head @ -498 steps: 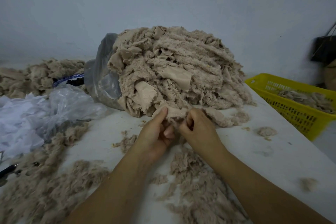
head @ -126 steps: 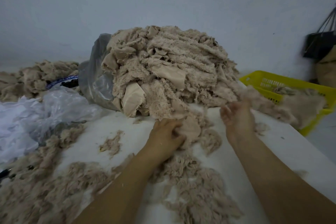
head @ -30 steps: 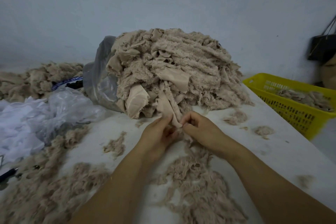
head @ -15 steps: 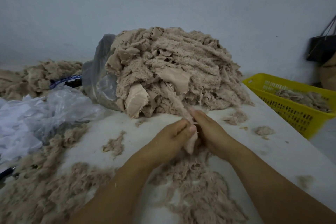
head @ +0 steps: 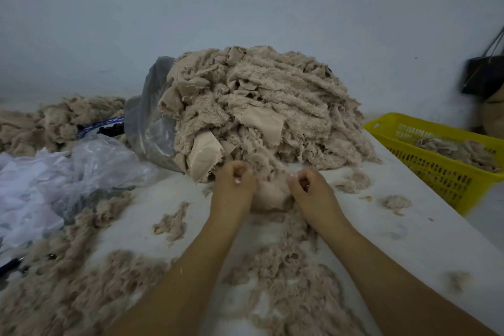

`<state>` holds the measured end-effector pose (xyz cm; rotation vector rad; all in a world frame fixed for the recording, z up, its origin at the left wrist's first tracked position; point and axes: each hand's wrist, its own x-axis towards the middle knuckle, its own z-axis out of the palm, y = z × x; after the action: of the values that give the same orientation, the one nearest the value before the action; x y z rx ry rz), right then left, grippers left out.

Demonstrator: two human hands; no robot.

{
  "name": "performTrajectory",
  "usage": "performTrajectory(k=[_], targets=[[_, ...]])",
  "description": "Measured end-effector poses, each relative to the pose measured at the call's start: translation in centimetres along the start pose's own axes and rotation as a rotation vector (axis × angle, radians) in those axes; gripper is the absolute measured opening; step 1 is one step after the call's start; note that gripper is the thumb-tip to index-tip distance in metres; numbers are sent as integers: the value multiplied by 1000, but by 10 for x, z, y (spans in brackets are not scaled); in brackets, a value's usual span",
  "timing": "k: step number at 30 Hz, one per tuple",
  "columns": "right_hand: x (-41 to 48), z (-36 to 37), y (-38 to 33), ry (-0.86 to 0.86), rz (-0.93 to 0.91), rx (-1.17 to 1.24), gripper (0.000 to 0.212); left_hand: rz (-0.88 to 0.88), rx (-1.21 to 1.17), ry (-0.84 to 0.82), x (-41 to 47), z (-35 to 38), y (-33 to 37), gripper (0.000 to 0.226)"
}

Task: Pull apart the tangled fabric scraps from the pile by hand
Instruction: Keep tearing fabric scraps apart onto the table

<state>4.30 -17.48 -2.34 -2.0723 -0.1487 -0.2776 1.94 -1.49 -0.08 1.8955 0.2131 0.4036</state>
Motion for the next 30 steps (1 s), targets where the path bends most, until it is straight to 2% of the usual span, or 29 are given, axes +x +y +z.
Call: performTrajectory(k=[1, 4, 6, 10, 11, 13, 14, 16, 19, 22, 26, 28, 29, 30], targets=[[1, -1, 1, 28, -2, -10, 20, 51, 104, 21, 8, 2, 2, 20], [0, -2, 1, 64, -7, -51, 24, 305, 435, 80, 28, 15, 22, 30], [-1, -2, 1, 54, -14, -81, 23, 424, 596, 11, 48, 29, 38, 38], [-3, -3, 2, 46, -13, -70, 16, 468, 906, -98, 98, 47, 51, 71], [-3, -3, 2, 49, -15, -62, 16, 469, 953, -101, 109, 49, 50, 73], [-2, -3, 3, 61, -20, -47, 18, 476, 1007, -141, 128, 51, 49, 64], [-1, -3, 4, 60, -20, -42, 18, 454, 988, -193, 136, 50, 50, 55], [1, -2, 6, 50, -11, -29, 19, 355, 783, -292, 144, 48, 53, 42], [3, -3, 7, 50, 13, 28, 21, 239, 499, -283, 124, 39, 49, 28], [2, -5, 6, 29, 44, 127, 25, 159, 402, -320, 66, 32, 24, 39], [1, -3, -2, -86, 111, 243, 40, 32, 62, -402, 6, 24, 15, 26], [-1, -5, -2, -129, 152, 315, 33, -84, -201, -511, -20, 24, 23, 21], [-2, -8, 1, -169, 169, 351, 27, -75, -247, -557, -35, 26, 23, 21], [-1, -12, 6, -219, 146, 355, 25, 6, -147, -579, -46, 29, 20, 23]])
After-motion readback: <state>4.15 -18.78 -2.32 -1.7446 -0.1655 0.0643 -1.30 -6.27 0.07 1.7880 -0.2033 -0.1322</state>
